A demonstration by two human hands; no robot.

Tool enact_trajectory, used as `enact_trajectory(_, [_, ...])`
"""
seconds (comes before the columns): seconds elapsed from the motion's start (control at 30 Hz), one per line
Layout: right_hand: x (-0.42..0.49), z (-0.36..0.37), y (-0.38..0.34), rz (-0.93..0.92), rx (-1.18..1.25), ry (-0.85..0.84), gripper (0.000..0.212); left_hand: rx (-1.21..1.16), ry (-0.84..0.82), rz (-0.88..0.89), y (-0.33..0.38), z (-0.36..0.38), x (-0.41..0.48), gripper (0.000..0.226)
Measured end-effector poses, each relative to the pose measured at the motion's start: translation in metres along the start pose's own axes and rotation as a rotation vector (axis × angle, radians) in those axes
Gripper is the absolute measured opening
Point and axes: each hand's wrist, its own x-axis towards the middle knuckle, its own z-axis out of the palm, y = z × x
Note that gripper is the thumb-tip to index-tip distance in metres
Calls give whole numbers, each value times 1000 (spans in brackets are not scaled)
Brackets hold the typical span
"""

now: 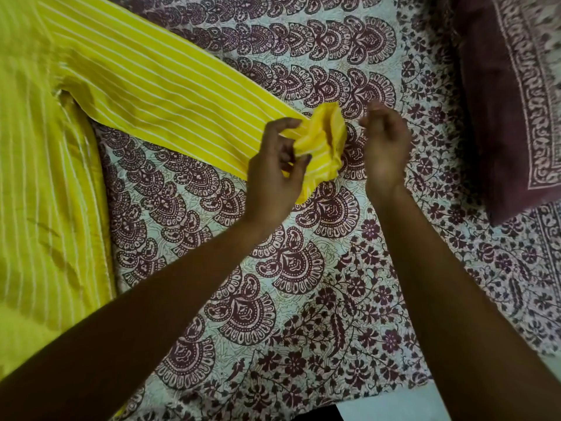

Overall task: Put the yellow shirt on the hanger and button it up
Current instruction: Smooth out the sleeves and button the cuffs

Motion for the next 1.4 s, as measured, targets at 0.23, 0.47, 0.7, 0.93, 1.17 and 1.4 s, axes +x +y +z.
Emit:
enact_trajectory(0.23, [-38, -45, 28, 477, 290, 15, 52, -56, -644, -20, -7, 24, -35, 24])
enact_trajectory(0.47, [-36, -62, 49, 63, -184, 358, 54, 478, -171, 266, -37, 3, -2, 32])
enact_trajectory(0.7, [-57, -29, 53, -456, -1104, -128, 67, 1083, -399, 276, -63, -4, 32, 80])
enact_trajectory(0.93, [-39, -28, 84, -230, -1357, -252, 89, 1224, -446, 395, -78, -2, 53, 78])
enact_trajectory(1.17, [-37, -26, 86, -235, -1314, -243, 90, 1173, -419, 333, -85, -3, 63, 82])
enact_trajectory(1.4, [-38, -26, 90, -288, -1246, -205, 89, 1210, -231, 146, -102, -58, 121, 69])
